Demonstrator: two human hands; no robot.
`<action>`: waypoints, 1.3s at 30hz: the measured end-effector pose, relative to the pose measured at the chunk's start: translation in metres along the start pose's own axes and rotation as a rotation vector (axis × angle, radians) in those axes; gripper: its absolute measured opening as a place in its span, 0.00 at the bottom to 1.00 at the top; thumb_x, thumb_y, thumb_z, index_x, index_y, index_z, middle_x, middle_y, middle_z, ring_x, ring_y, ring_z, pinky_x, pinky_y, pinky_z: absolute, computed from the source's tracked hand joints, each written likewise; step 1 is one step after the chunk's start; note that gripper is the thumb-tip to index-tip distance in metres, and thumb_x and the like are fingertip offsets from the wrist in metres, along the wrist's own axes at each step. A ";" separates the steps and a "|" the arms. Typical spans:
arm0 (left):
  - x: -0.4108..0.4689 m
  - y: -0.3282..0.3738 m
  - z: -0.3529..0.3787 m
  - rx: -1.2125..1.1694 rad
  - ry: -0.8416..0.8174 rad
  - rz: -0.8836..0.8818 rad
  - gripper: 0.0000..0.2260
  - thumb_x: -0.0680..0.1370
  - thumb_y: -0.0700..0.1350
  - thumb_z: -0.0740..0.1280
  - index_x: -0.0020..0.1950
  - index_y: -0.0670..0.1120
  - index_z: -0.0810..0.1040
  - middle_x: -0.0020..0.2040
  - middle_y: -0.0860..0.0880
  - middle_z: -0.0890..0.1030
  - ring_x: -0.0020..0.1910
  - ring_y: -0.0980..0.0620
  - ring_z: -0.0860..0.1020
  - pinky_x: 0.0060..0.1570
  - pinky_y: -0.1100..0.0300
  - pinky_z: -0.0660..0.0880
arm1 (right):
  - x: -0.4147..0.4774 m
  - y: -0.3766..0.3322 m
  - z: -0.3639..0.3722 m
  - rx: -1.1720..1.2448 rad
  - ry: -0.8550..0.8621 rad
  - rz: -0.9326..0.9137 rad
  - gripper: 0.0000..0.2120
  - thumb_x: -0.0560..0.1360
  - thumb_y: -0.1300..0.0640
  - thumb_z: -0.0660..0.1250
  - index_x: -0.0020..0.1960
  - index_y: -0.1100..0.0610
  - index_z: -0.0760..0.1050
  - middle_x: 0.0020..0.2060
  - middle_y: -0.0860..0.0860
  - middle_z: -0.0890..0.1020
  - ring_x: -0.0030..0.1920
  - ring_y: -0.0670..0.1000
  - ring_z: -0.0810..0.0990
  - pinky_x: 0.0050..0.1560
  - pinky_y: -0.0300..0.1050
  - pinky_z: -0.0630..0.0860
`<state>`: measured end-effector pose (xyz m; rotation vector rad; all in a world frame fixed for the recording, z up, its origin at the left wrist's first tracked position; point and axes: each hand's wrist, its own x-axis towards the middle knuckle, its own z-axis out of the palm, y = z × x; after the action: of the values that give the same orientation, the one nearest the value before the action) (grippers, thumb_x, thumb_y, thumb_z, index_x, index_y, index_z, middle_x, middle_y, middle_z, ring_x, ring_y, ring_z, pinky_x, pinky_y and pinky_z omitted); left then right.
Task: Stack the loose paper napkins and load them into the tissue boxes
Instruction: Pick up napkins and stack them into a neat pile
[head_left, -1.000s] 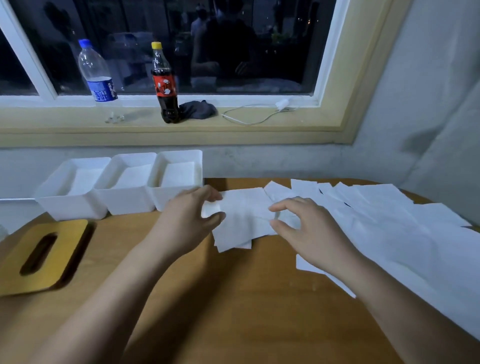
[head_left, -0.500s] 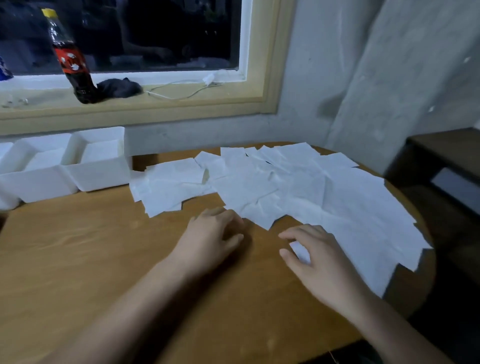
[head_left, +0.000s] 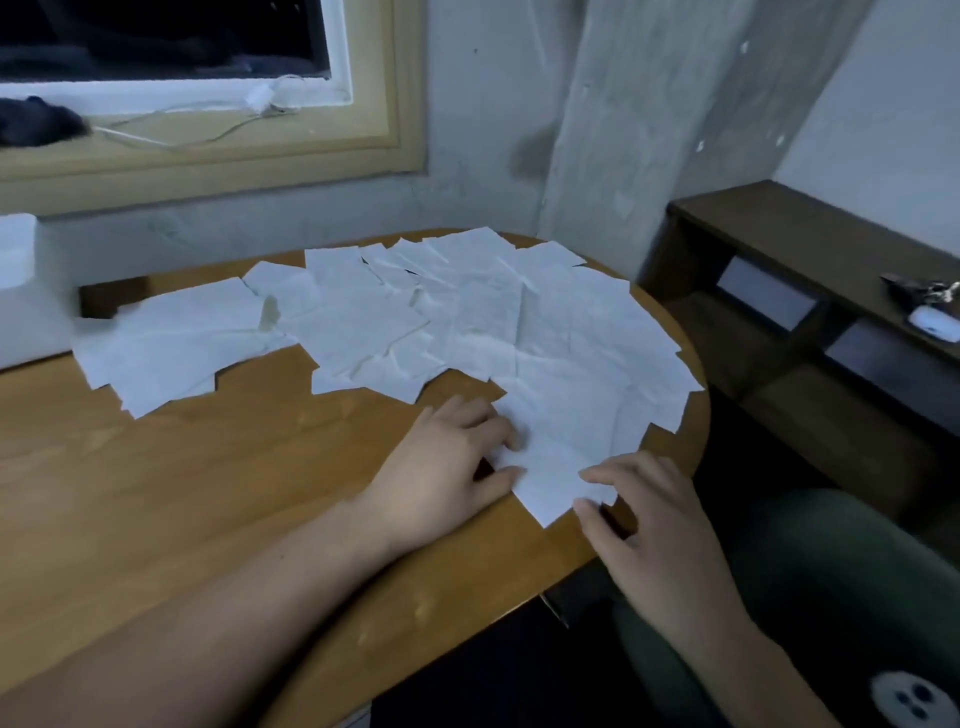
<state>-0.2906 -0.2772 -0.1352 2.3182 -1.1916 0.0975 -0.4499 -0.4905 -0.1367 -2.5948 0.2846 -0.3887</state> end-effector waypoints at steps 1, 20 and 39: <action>-0.003 0.000 0.002 0.011 -0.008 0.009 0.12 0.82 0.62 0.67 0.61 0.58 0.80 0.58 0.62 0.76 0.55 0.57 0.75 0.56 0.50 0.75 | -0.002 0.003 0.000 0.004 0.003 0.008 0.10 0.80 0.45 0.71 0.61 0.42 0.79 0.58 0.31 0.73 0.63 0.39 0.70 0.57 0.47 0.79; -0.064 -0.002 -0.023 0.181 -0.005 0.071 0.12 0.85 0.62 0.62 0.49 0.56 0.77 0.47 0.57 0.74 0.45 0.55 0.75 0.46 0.54 0.73 | -0.001 0.002 -0.001 -0.244 0.045 -0.218 0.05 0.77 0.57 0.74 0.49 0.49 0.79 0.51 0.42 0.78 0.54 0.46 0.75 0.56 0.49 0.72; -0.070 -0.010 -0.060 -0.351 0.137 -0.345 0.19 0.74 0.56 0.81 0.60 0.61 0.78 0.52 0.60 0.83 0.49 0.58 0.82 0.44 0.69 0.74 | 0.011 -0.084 -0.029 0.448 0.000 0.029 0.05 0.82 0.56 0.69 0.48 0.48 0.79 0.52 0.36 0.85 0.56 0.45 0.82 0.56 0.44 0.78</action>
<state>-0.3151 -0.1916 -0.1083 2.1276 -0.6665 -0.0705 -0.4383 -0.4346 -0.0684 -2.1497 0.2067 -0.3912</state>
